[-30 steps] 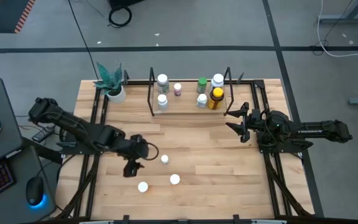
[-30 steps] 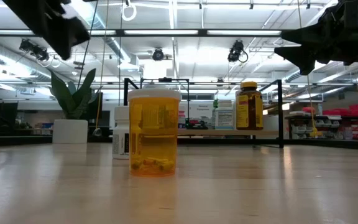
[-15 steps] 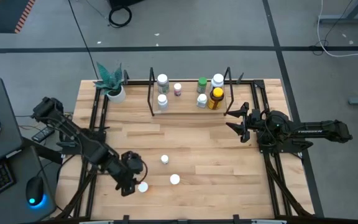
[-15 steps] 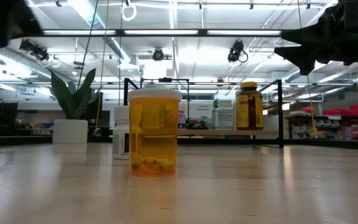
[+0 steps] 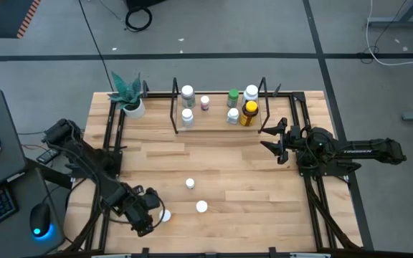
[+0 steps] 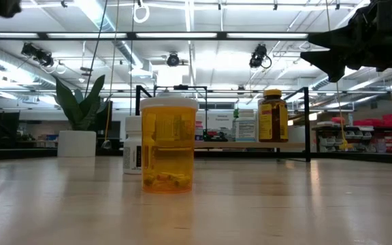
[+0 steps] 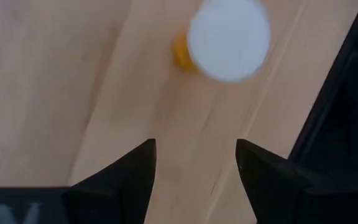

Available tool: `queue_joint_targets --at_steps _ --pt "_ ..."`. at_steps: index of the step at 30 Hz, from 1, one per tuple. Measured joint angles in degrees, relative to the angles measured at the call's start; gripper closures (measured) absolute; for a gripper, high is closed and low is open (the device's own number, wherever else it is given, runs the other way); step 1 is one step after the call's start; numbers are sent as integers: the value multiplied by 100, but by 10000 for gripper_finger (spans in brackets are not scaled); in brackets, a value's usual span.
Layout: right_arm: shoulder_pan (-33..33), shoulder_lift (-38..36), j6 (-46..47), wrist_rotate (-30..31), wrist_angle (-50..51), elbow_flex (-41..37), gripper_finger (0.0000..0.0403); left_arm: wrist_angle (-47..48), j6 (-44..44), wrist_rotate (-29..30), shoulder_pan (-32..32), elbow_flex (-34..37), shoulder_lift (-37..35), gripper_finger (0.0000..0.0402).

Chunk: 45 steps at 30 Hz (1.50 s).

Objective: Pick and place medicine bottles onto shelf by color
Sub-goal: Put the left orange medicine bottle on the shelf

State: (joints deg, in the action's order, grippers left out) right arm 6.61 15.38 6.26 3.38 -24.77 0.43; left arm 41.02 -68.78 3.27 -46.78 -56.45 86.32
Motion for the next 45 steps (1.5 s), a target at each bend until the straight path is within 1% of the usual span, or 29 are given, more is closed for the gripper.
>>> queue_joint_targets --at_steps 4,7,12,17,20,25,33,39,45 --pt "0 0 1 0 0 0 138 -23 -5 -39 -58 4 304 173" --pt "0 0 0 0 0 0 138 -27 -5 -2 -26 4 437 162" --pt "0 0 1 0 0 0 138 -36 22 278 -36 4 479 124" --pt "0 0 0 0 0 0 138 -83 167 371 -31 4 479 79" --pt "0 0 1 1 0 0 138 -181 200 605 -64 4 479 64" --pt "0 0 0 0 0 0 138 -244 412 1017 -161 4 479 62" --pt "0 0 0 0 0 0 138 -341 925 1360 -168 4 480 64" --pt "0 0 2 0 2 0 138 -723 947 1367 -141 7 506 65" --pt "0 -1 1 0 0 0 138 -987 1172 1330 -59 13 834 65"
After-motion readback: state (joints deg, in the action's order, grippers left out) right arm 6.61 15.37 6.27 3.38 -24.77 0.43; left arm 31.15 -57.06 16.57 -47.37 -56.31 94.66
